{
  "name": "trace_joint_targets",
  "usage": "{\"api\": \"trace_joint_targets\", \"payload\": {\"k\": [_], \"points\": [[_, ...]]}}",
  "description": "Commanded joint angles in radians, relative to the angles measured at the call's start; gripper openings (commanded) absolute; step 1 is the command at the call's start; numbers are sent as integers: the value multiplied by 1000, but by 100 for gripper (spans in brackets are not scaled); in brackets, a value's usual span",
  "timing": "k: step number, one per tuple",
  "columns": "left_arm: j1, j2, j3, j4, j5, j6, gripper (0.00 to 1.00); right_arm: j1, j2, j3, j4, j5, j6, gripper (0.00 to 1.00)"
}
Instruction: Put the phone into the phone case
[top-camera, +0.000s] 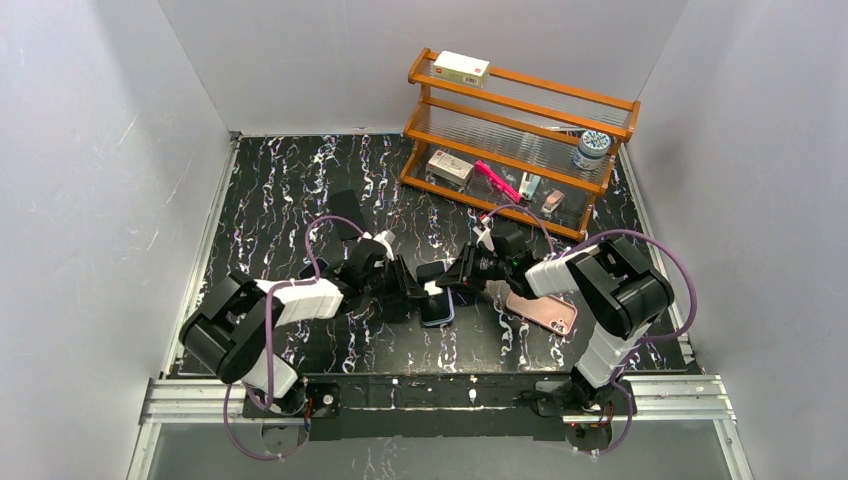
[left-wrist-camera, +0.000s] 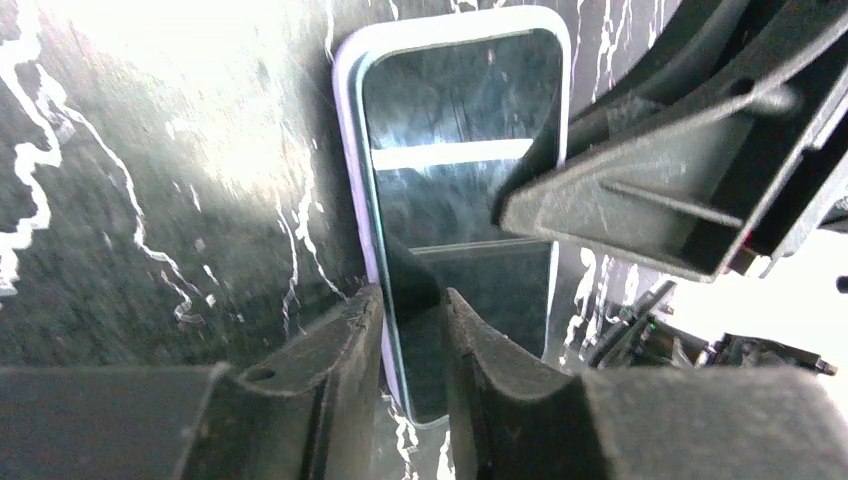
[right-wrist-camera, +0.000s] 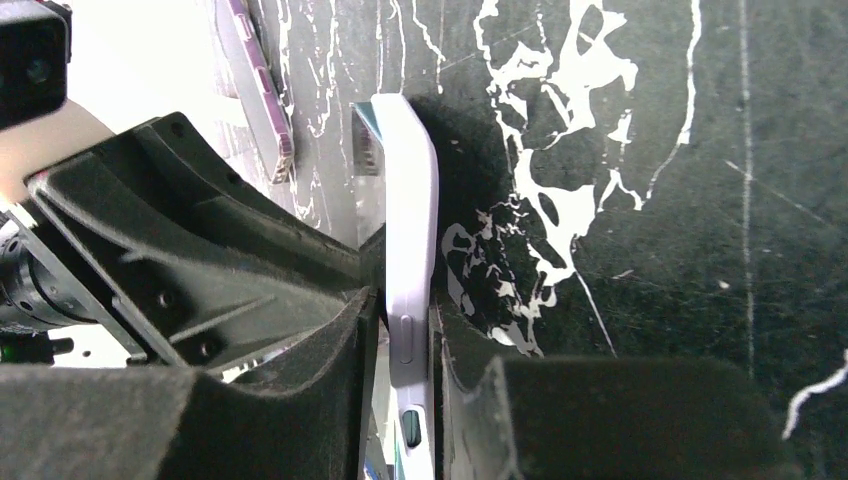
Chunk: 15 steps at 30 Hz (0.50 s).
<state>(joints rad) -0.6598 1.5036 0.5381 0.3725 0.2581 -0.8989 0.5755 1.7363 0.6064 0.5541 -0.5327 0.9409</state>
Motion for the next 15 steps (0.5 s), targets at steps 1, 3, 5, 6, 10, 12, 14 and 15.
{"api": "trace_joint_targets", "payload": {"k": [1, 3, 5, 6, 10, 12, 14, 15], "points": [[4, -107, 20, -143, 72, 37, 34, 15, -22, 12, 52, -88, 8, 1], [35, -175, 53, -222, 72, 70, 52, 1, -46, -3, 74, -128, 11, 1], [71, -238, 82, -296, 78, 99, 71, -14, -77, -20, 109, -168, 17, 1], [91, -265, 93, -321, 93, 112, 77, -20, -93, -26, 118, -186, 19, 1], [169, -347, 111, -350, 178, 105, 85, -43, -165, -35, 135, -256, 28, 1], [195, -375, 113, -340, 221, 82, 87, -49, -201, -40, 161, -290, 46, 1], [207, -398, 115, -325, 252, 68, 88, -54, -235, -48, 200, -317, 75, 1], [212, -407, 115, -311, 275, 59, 89, -56, -250, -52, 223, -328, 95, 1]]}}
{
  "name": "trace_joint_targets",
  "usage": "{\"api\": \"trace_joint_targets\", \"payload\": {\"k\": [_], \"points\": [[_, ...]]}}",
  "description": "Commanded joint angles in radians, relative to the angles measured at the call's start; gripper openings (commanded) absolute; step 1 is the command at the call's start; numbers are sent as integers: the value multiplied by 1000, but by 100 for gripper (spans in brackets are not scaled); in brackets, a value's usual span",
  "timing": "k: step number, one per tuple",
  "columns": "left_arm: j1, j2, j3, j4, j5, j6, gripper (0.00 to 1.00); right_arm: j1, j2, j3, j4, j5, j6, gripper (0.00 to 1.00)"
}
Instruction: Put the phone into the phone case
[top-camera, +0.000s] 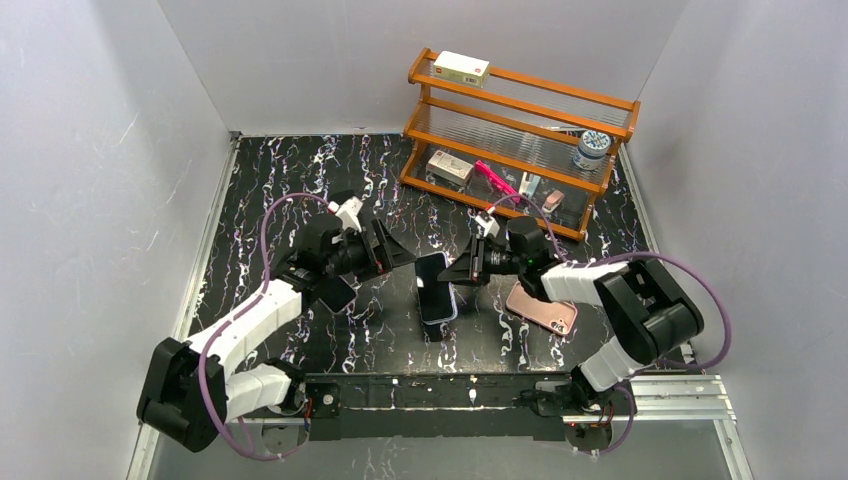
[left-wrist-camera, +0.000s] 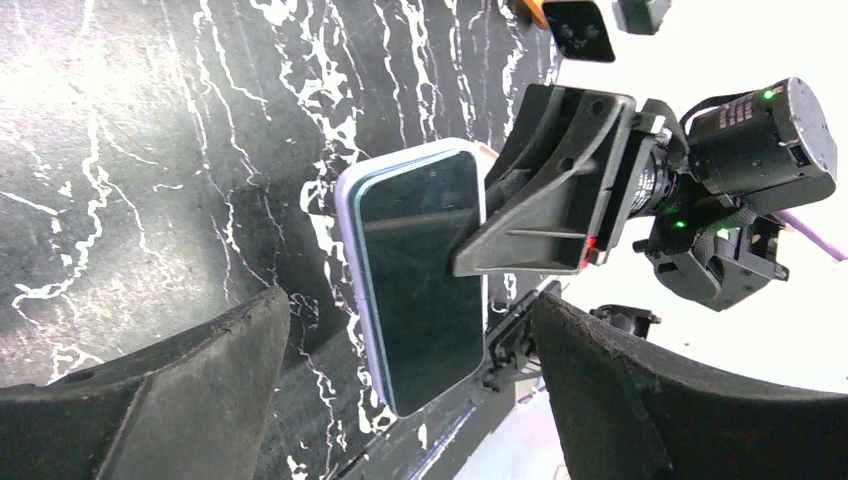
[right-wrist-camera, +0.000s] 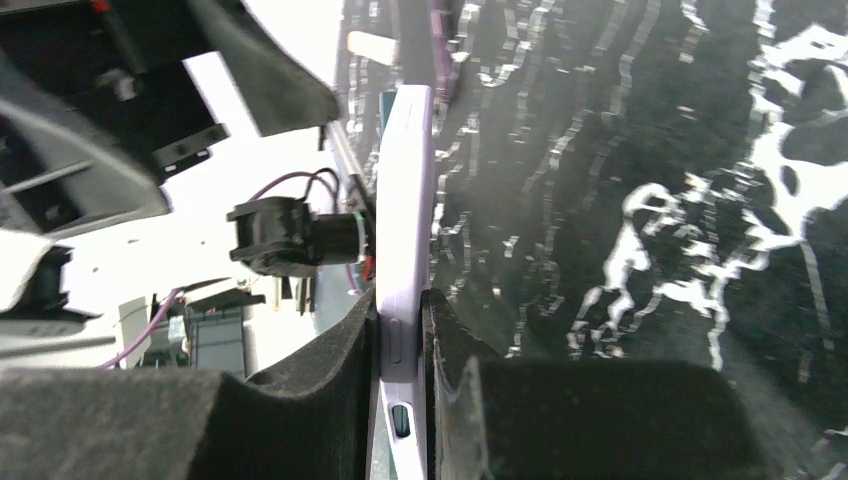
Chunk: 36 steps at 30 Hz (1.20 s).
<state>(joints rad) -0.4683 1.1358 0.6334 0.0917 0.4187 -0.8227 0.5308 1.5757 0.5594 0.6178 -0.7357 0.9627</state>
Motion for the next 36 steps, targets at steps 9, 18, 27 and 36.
{"api": "trace_joint_targets", "payload": {"k": [9, 18, 27, 36], "points": [[33, -111, -49, 310, 281, -166, 89, -24, -212, -53, 476, -239, 322, 1], [33, -156, -144, 657, 329, -358, 84, -23, -233, -64, 678, -242, 442, 1], [31, -164, -163, 708, 315, -388, 76, -20, -126, -113, 976, -222, 611, 1], [22, -94, -176, 734, 309, -381, 76, -2, -83, -101, 1017, -216, 629, 1]]}}
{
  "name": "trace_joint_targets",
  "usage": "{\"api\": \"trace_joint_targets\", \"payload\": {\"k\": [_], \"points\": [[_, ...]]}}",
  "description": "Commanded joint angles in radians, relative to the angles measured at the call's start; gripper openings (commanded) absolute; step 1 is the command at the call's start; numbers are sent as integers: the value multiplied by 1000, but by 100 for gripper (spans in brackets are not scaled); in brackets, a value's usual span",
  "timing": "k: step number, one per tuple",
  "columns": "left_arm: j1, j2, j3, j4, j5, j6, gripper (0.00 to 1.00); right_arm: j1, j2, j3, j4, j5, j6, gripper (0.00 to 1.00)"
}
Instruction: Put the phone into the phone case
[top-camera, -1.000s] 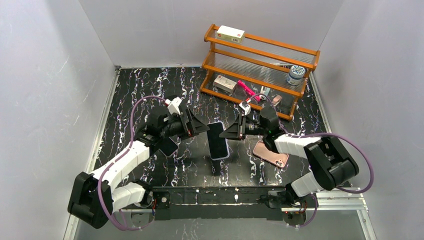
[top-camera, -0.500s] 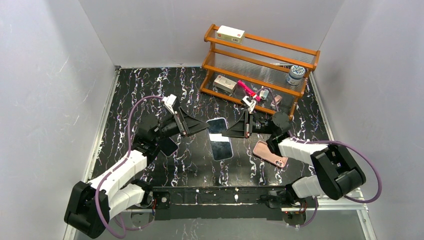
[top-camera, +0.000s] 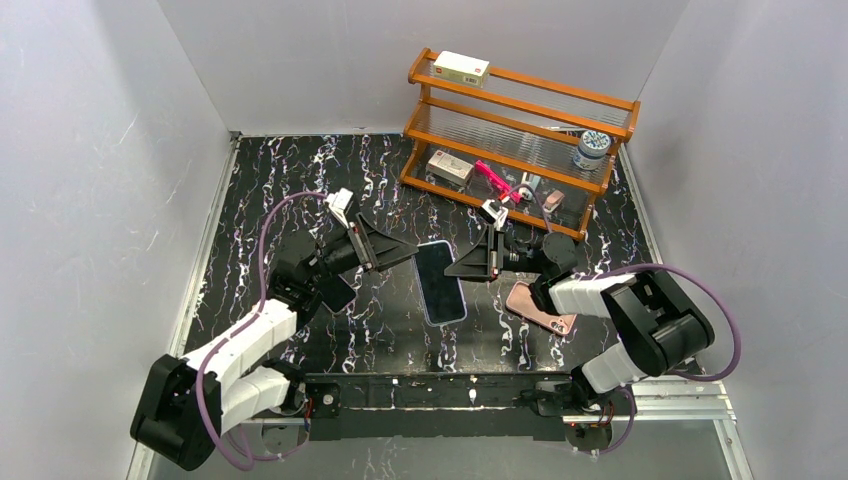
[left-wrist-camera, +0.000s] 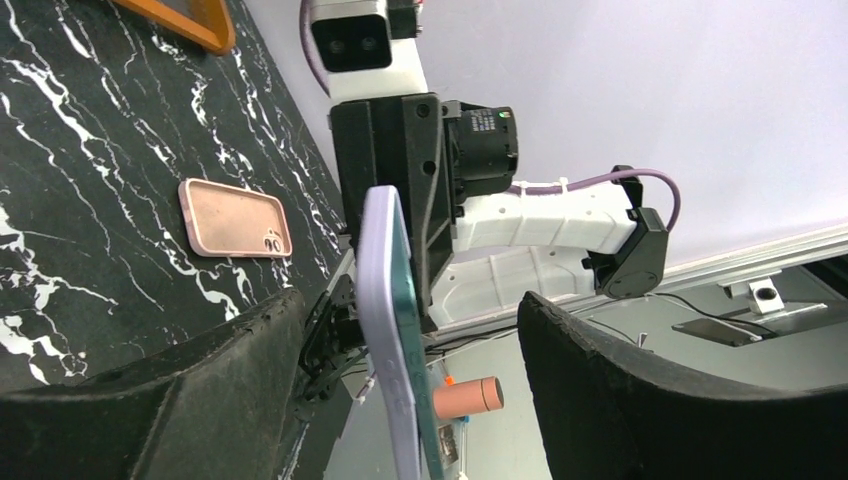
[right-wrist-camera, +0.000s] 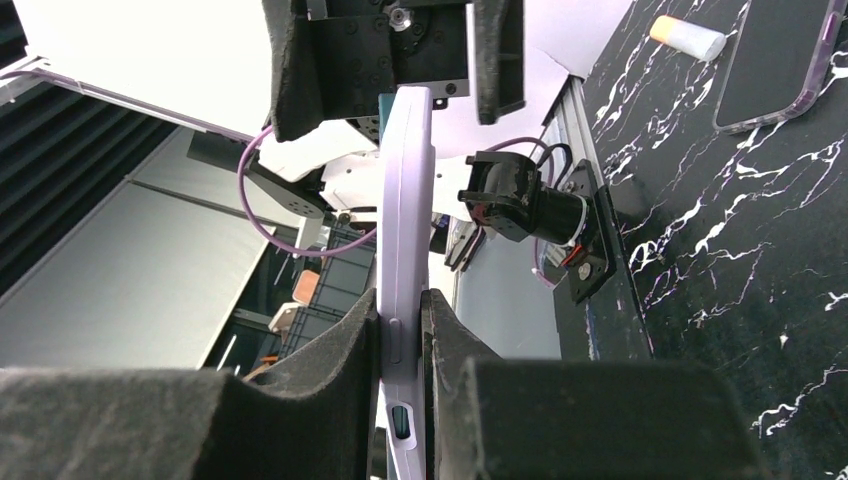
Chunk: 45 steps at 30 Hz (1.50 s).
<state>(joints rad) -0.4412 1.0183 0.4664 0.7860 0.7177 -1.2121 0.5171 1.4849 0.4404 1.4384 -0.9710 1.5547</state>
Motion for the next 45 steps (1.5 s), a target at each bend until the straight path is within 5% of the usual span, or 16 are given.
{"api": "trace_joint_targets", "payload": {"k": [1, 5, 8, 13, 18, 23, 26, 30, 34, 42, 45], "points": [[-6, 30, -10, 40, 8, 7, 78, 13, 10, 18, 198, 22, 38, 1], [-13, 48, -8, 39, -2, 7, 80, 18, 22, 21, 202, 38, 37, 1], [-20, 67, 3, 41, -1, 6, 69, 23, 36, 32, 214, 40, 47, 1], [-34, 97, 21, 44, -13, -1, 23, 27, 61, 36, 223, 44, 52, 1], [-36, 131, 6, 43, -6, -11, 0, 27, 60, 10, 196, 57, 37, 10], [-37, 125, -6, 17, -21, -26, 0, 28, 10, 11, 45, 79, -38, 22], [-36, 105, 5, -70, -28, 23, 2, 27, -25, 18, -54, 96, -112, 6], [-37, 71, 16, -133, -36, 31, 47, 27, -57, 28, -100, 159, -126, 1], [-40, 20, 1, -170, -40, 19, 64, 27, -75, 43, -100, 236, -111, 1], [-140, -5, -35, -176, -90, -8, 64, 26, -72, 77, -137, 299, -119, 1], [-174, -2, -32, -175, -113, -4, 50, 27, -71, 82, -180, 309, -140, 1]]}}
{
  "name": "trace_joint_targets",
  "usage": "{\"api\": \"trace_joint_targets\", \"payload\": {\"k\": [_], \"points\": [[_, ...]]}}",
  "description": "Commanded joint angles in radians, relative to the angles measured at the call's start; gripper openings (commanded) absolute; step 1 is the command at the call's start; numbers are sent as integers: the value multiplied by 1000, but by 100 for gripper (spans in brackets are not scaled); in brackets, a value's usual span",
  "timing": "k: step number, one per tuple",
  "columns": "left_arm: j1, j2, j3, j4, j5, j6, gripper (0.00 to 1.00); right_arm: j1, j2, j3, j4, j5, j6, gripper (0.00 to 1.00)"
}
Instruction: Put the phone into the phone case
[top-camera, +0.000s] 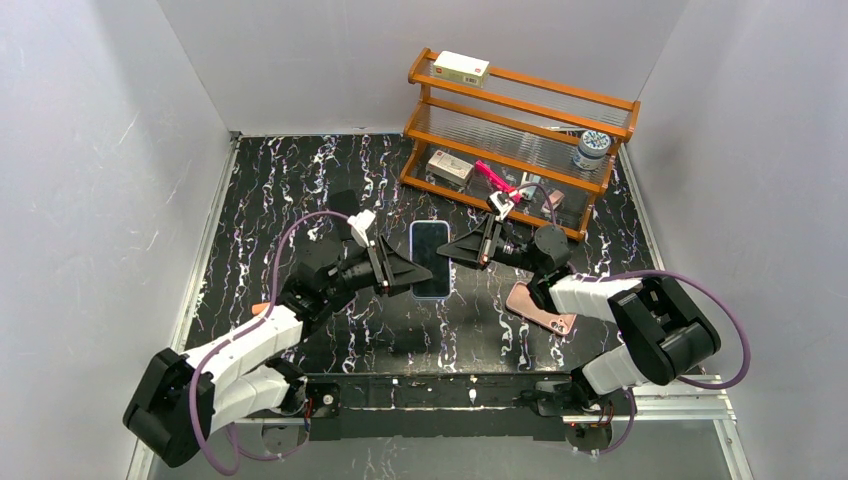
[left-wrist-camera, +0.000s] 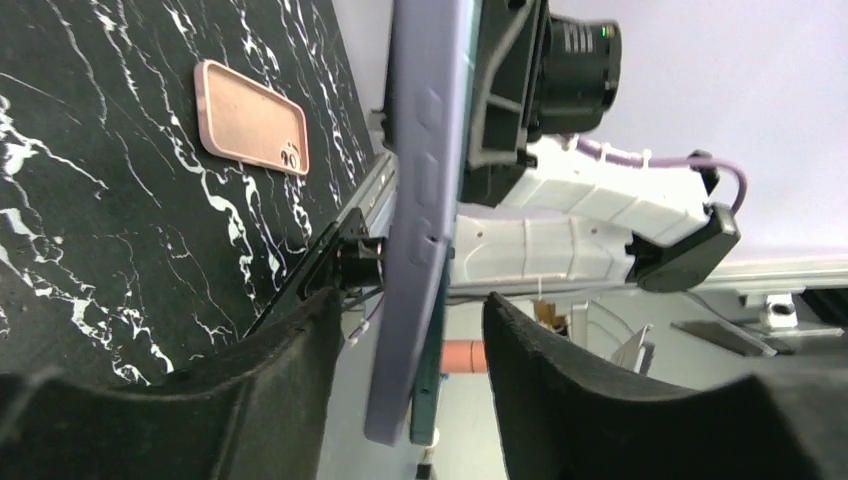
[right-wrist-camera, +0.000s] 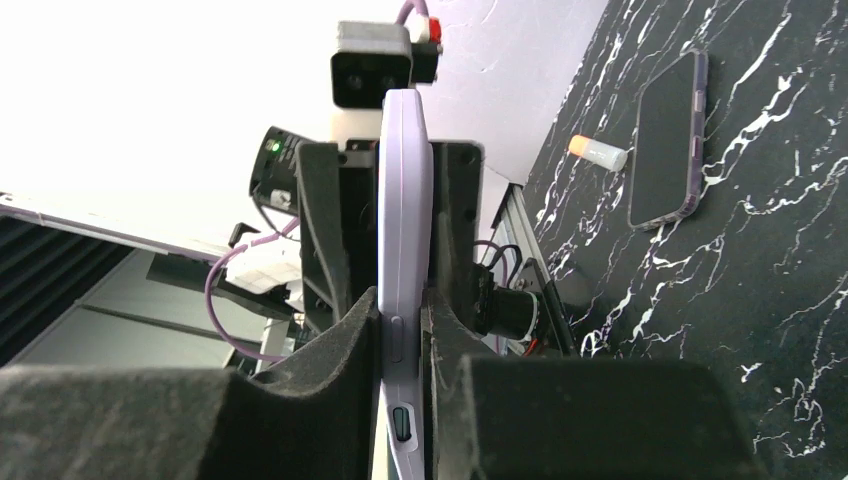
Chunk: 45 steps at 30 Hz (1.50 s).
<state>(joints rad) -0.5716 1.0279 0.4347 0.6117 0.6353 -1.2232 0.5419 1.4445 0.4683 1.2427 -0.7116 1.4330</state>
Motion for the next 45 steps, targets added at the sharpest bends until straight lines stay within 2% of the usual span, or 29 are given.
{"api": "trace_joint_targets", "payload": {"k": [1, 3, 6, 8, 11, 12, 15, 19, 25, 27, 31, 33, 36, 40, 43, 45], "points": [[-47, -11, -1, -1, -35, 9, 36, 1, -31, 52, 8, 55, -25, 1], [-50, -7, -1, -1, -41, 15, 19, 2, -34, 49, -4, 60, -31, 1], [-50, 2, 6, -9, -41, 24, 5, 2, -47, 51, -46, 61, -57, 1], [-50, 8, 13, -33, -41, 36, 0, 2, -58, 51, -81, 66, -77, 1], [-50, 10, 22, -73, -53, 65, 0, 3, -65, 60, -125, 65, -99, 1], [-49, 9, 25, -86, -55, 71, 2, 2, -67, 62, -127, 61, -101, 1], [-50, 4, 47, -146, -68, 102, 25, 3, -72, 72, -135, 46, -105, 1], [-50, -21, 101, -265, -117, 157, 46, 3, -65, 86, -106, -13, -98, 1], [-48, -31, 144, -305, -178, 162, 48, 3, -47, 89, -50, -115, -70, 1], [-47, -27, 137, -270, -181, 139, 44, 2, -45, 89, -48, -134, -70, 1], [-47, -5, 117, -177, -162, 102, 7, 2, -53, 88, -56, -146, -72, 2], [-46, 1, 108, -149, -155, 95, 0, 2, -56, 90, -72, -156, -76, 12], [-45, -6, 101, -123, -162, 88, 0, 3, -73, 78, -109, -169, -94, 32], [-45, -25, 105, -98, -187, 92, 0, 3, -105, 34, -146, -202, -123, 53], [-45, -38, 109, -75, -206, 99, 0, 8, -128, -9, -153, -237, -136, 65], [-46, -45, 108, -53, -215, 102, 0, 13, -146, -34, -158, -255, -142, 69]]}}
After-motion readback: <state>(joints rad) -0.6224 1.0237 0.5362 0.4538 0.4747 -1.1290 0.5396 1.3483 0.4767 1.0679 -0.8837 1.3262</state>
